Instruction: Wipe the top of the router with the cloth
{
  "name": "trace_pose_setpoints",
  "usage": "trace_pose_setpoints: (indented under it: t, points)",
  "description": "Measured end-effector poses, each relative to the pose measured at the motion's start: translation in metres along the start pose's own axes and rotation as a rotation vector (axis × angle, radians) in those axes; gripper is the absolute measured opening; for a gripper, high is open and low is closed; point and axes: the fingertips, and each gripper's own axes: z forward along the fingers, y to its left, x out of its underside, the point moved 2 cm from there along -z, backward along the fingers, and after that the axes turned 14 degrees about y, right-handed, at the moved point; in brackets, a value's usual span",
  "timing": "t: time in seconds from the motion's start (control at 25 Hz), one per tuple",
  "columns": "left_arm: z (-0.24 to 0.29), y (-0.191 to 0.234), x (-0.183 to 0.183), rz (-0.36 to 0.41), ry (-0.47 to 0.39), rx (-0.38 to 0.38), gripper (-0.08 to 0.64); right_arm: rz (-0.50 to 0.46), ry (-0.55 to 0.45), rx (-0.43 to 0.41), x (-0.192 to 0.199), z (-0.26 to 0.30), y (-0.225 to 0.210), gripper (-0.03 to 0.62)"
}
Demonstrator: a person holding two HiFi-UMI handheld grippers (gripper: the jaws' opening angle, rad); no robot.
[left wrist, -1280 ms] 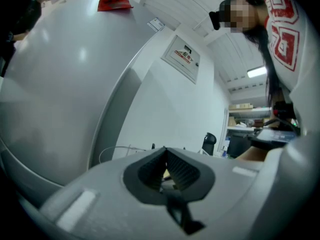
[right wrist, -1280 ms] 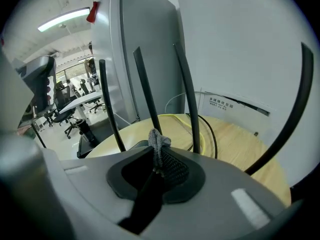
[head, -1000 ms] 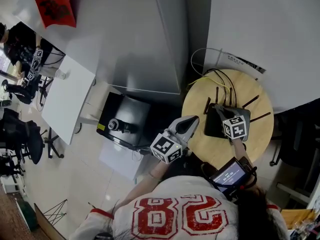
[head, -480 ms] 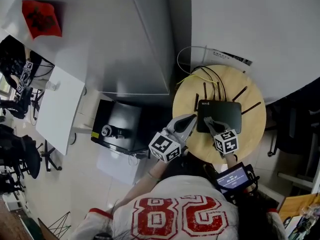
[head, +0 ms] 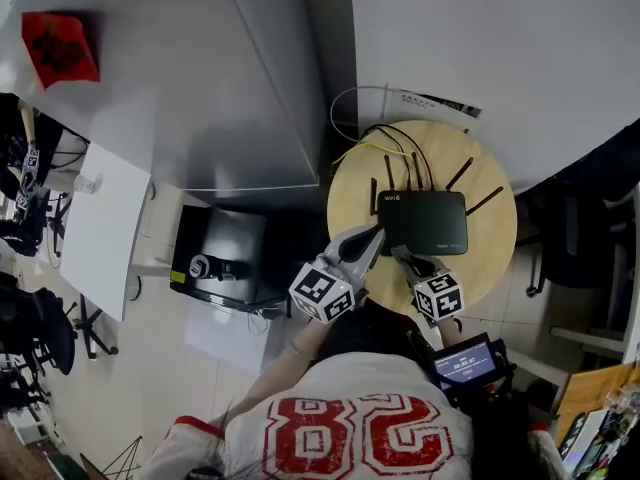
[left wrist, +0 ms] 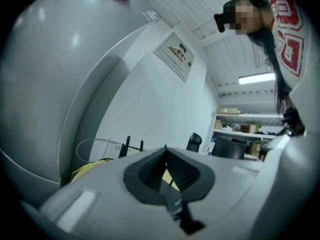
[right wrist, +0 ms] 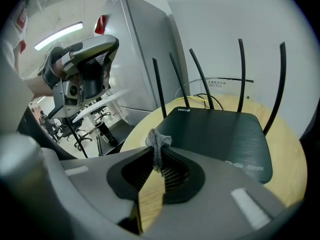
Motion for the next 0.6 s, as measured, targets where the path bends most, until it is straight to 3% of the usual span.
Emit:
trace_pose_setpoints:
  t: [0.28,0.6]
  points:
    - [-0.006,0.007,-0.003,0.005,-0.010,-0.038,-0.002,-0.007,-0.055,0.032,-0.035,-0.003,-0.030,0.041]
    - [-0.025,0.030,-0.009,-0.002,-0.027,-0.133,-0.002,-0.080,-0.019,0.105,-0.088,0.014,-0.092,0.041]
